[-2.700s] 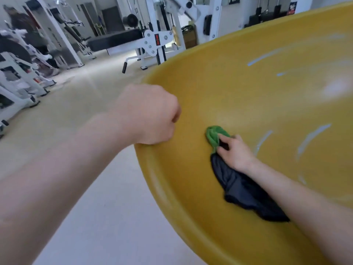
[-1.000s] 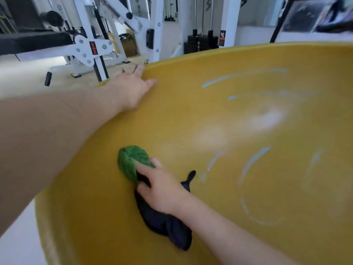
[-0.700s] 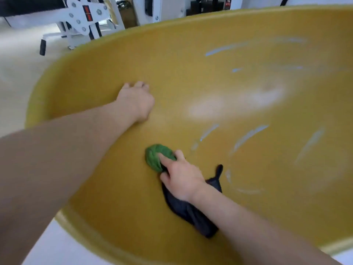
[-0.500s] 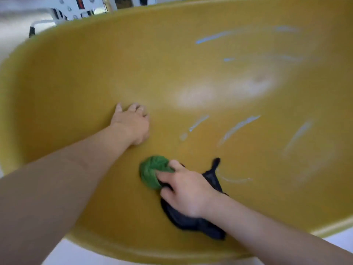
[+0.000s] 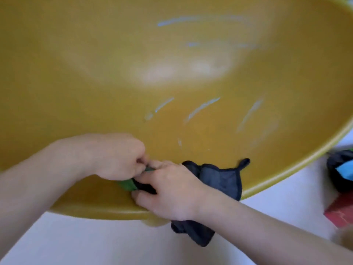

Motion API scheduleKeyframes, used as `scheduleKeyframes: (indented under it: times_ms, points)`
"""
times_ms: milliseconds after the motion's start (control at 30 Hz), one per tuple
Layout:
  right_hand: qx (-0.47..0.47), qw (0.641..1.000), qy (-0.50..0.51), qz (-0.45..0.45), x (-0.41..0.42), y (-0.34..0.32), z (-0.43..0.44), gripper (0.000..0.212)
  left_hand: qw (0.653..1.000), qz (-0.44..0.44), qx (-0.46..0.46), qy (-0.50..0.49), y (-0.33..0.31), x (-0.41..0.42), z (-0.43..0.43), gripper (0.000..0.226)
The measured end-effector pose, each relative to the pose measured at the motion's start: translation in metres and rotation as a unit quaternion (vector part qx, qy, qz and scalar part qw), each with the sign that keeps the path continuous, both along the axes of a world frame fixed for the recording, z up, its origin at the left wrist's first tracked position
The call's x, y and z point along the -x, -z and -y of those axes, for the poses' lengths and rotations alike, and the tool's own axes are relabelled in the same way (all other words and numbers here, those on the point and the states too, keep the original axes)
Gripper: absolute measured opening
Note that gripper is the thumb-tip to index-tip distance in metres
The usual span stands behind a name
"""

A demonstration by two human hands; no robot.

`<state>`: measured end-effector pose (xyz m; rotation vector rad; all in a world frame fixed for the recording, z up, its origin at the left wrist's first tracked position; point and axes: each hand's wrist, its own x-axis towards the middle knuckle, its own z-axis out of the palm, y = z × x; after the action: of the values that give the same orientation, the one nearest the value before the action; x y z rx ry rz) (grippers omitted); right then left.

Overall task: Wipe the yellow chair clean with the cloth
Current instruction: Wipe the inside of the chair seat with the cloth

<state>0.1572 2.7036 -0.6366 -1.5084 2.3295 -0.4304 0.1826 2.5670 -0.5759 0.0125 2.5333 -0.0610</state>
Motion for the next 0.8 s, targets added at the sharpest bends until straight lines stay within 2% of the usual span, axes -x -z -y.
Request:
scheduleKeyframes:
  times_ms: [67,167,233,300,367,400,433,533,567,667,733,800]
  points:
    - [-0.034,0.999,-0.007,-0.014,0.013,-0.008,-0.031,0.025,0.999,-0.004,-0.042,-0.034,0.002,-0.011,-0.001,0.039]
    - [-0.172,0.983,0.027,-0.050,0.046,-0.014,-0.090,0.060,0.985,-0.105,-0.137,-0.011,0.020,-0.021,-0.027,0.042]
    - [-0.242,0.964,0.108,-0.001,0.064,-0.018,-0.115,0.064,0.977,-0.164,-0.137,0.024,0.034,-0.024,-0.048,0.046]
    - [-0.170,0.969,0.167,0.069,0.061,-0.011,-0.120,0.051,0.974,-0.203,-0.099,0.027,0.038,-0.028,-0.053,0.044]
    - [-0.043,0.984,0.160,0.071,0.034,-0.001,-0.096,0.041,0.970,-0.225,-0.082,0.029,0.035,-0.037,-0.042,0.038]
    - [-0.009,0.987,0.146,0.060,0.021,0.004,-0.076,0.038,0.971,-0.227,-0.071,0.032,0.032,-0.043,-0.034,0.034]
    - [0.008,0.989,0.135,0.068,0.009,0.005,-0.053,0.039,0.972,-0.228,-0.055,0.029,0.028,-0.049,-0.026,0.032]
    - [0.069,0.969,0.110,0.212,-0.004,0.001,-0.001,0.051,0.976,-0.215,0.010,-0.010,0.017,-0.067,-0.008,0.030]
    - [0.090,0.967,0.090,0.219,-0.004,0.000,0.003,0.057,0.975,-0.221,0.015,-0.024,0.016,-0.072,-0.005,0.031]
    - [0.060,0.989,0.049,0.126,0.015,0.012,-0.031,0.055,0.964,-0.261,-0.038,-0.017,0.024,-0.076,-0.017,0.037]
    - [-0.009,0.991,0.130,0.043,0.045,0.012,-0.067,0.047,0.958,-0.270,-0.100,0.018,0.038,-0.074,-0.039,0.046]
    - [-0.065,0.970,0.232,-0.006,0.070,0.002,-0.096,0.037,0.956,-0.270,-0.103,0.058,0.050,-0.071,-0.049,0.060]
